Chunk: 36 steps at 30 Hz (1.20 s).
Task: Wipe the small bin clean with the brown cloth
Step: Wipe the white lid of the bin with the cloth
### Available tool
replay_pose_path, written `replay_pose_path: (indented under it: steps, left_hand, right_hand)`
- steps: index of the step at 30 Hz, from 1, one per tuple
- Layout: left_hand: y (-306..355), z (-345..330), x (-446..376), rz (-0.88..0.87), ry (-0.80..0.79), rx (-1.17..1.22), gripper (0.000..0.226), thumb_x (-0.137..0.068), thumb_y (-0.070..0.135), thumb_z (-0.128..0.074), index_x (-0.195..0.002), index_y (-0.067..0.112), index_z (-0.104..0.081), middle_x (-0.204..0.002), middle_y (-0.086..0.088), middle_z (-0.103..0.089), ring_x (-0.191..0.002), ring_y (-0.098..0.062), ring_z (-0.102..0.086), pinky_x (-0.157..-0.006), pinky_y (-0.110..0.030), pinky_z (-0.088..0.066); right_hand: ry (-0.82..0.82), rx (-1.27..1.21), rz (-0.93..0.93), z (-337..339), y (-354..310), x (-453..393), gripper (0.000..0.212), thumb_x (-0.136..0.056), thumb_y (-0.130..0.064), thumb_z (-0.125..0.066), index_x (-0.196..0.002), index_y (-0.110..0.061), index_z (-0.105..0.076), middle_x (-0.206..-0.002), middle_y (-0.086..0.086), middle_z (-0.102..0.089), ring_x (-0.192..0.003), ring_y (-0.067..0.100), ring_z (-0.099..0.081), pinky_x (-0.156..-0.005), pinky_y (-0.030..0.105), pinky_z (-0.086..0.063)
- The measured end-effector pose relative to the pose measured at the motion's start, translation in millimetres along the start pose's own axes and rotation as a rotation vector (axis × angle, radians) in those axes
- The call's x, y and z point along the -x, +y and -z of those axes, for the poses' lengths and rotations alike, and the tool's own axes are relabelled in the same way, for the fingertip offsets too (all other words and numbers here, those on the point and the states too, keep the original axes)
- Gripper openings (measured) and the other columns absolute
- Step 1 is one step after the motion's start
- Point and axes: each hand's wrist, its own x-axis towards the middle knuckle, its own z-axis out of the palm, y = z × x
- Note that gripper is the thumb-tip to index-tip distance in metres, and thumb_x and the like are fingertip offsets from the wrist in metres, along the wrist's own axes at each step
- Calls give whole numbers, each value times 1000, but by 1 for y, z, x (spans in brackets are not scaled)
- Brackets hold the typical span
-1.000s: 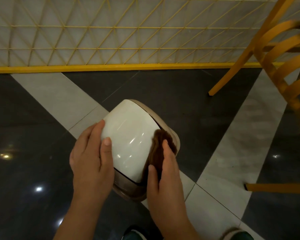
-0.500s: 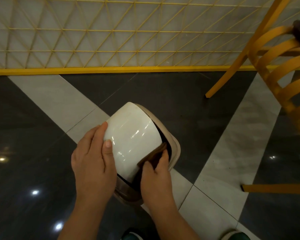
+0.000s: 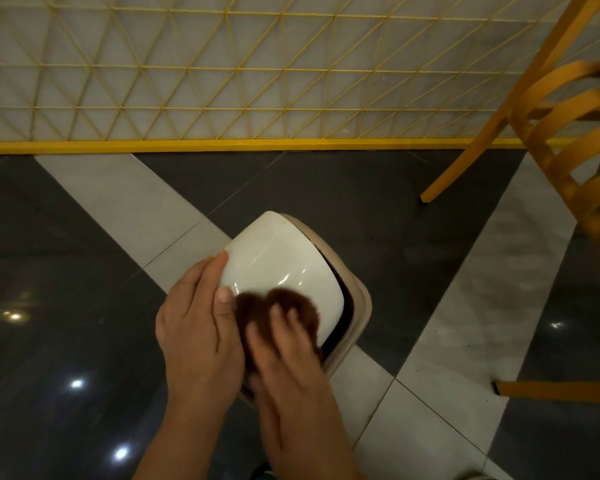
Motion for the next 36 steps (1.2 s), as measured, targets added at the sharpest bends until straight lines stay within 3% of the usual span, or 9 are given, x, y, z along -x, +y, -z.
replay_pose_path:
  steps: [4, 8, 13, 16, 21, 27, 31, 34, 36]
  left_hand:
    - [-3, -1, 0, 14, -15, 37, 50, -100, 45, -20, -138, 28, -46, -135, 4, -49, -125, -18, -43, -105, -56, -33]
    - [-3, -2, 0, 17, -13, 48, 47, -99, 45, -21, -138, 33, -44, -133, 15, -43, -126, -8, -38, -108, -53, -32]
    - [-2, -2, 2, 29, -5, 48, 52, -98, 46, -18, -139, 30, -45, -135, 10, -43, -123, 4, -28, -109, -36, -21]
    - [-2, -1, 3, 35, -18, 54, 51, -98, 47, -19, -139, 31, -44, -137, 9, -43, -124, 2, -30, -111, -41, -25]
    - [-1, -5, 3, 63, -22, 63, 49, -98, 49, -20, -139, 35, -41, -137, 10, -41, -125, -6, -35, -106, -53, -36]
    - [0, -5, 3, 52, -24, 55, 53, -96, 50, -17, -140, 32, -42, -139, 6, -42, -125, -3, -31, -109, -44, -30]
    - [-1, -5, 4, 43, -27, 52, 52, -95, 51, -20, -140, 34, -42, -138, 10, -40, -121, 4, -26, -104, -35, -29]
    - [-1, -6, 2, 54, -25, 59, 51, -96, 50, -20, -139, 32, -43, -137, 10, -41, -122, 0, -30, -108, -46, -33]
    - [-2, -5, 1, 57, -20, 76, 50, -97, 48, -21, -138, 31, -44, -136, 9, -43, -123, -3, -33, -106, -53, -35]
  right_hand:
    - [9, 53, 83, 17, 31, -1, 60, -94, -24, -42, -148, -38, -19, -157, -10, -15, -145, 14, -17, -114, 21, -12]
    - [128, 9, -159, 32, 25, -43, 47, -99, -32, -33, -145, -35, -26, -155, -9, -25, -145, 13, -13, -113, 37, -18]
    - [24, 125, 172, 7, 19, -4, 50, -92, -32, -48, -141, -30, -36, -152, -8, -29, -141, 17, -27, -113, 35, -19]
    - [57, 95, 138, 23, 40, -4, 42, -92, -26, -45, -134, -35, -44, -146, -7, -42, -137, 18, -36, -109, 34, -29]
    - [174, 10, -152, 34, 33, -47, 42, -98, -33, -36, -139, -33, -38, -148, -10, -37, -141, 12, -26, -110, 38, -26]
    - [57, 65, 198, 9, 40, 7, 41, -97, -27, -47, -137, -33, -42, -148, -8, -36, -139, 15, -32, -114, 30, -24]
    - [154, 36, 30, 32, 60, -14, 43, -92, -22, -45, -134, -36, -44, -140, -15, -40, -136, 11, -34, -109, 25, -25]
    - [260, 14, -100, 34, 46, -42, 43, -94, -23, -43, -136, -30, -43, -140, -16, -38, -136, 9, -30, -111, 24, -20]
    - [211, 32, -18, 19, 34, -36, 44, -96, -21, -43, -139, -32, -40, -145, -13, -36, -139, 8, -23, -116, 23, -14]
